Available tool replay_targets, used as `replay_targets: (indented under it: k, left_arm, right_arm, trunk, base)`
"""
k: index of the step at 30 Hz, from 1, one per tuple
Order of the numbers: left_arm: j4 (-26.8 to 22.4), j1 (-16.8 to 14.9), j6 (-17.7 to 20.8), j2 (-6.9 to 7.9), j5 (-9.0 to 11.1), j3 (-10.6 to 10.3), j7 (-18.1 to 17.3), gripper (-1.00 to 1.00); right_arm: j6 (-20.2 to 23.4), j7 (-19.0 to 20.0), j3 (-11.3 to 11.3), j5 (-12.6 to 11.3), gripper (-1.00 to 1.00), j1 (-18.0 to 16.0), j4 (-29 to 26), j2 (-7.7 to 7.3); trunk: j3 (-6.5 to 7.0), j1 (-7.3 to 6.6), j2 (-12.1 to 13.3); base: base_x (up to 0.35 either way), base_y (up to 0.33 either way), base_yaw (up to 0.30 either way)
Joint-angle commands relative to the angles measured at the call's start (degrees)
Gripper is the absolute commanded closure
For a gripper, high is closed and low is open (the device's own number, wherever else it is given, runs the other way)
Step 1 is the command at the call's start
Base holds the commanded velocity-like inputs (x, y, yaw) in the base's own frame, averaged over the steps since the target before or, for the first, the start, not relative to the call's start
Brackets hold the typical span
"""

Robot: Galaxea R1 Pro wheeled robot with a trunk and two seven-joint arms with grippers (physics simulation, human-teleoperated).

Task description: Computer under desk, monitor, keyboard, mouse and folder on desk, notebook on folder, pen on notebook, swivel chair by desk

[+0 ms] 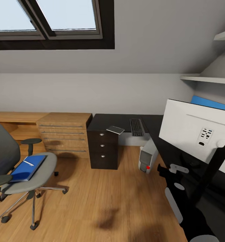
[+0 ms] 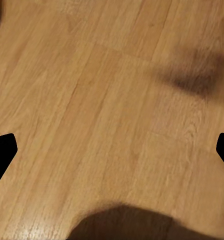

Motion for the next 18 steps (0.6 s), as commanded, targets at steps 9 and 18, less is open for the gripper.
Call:
replay_targets:
  k: [9,18]
  left_arm:
    - [0.0,0.0,-0.2,-0.02,0.0,0.1,0.3,-1.00]
    - [0.0,0.0,-0.2,-0.02,0.0,0.2,0.3,-1.00]
  right_arm:
    - [-3.9,-2.0,0.1,-0.4,-1.00,0.0,0.5,0.20]
    - [-5.9,-2.9,0.1,-0.3,-1.00,0.2,2.2,0.24]
  trunk:
    - [0.00,0.00,0.0]
    - [0.22,0.00,0.0]
  base:
    - [0.000,0.000,-0.098]
    - [0.000,0.000,-0.235]
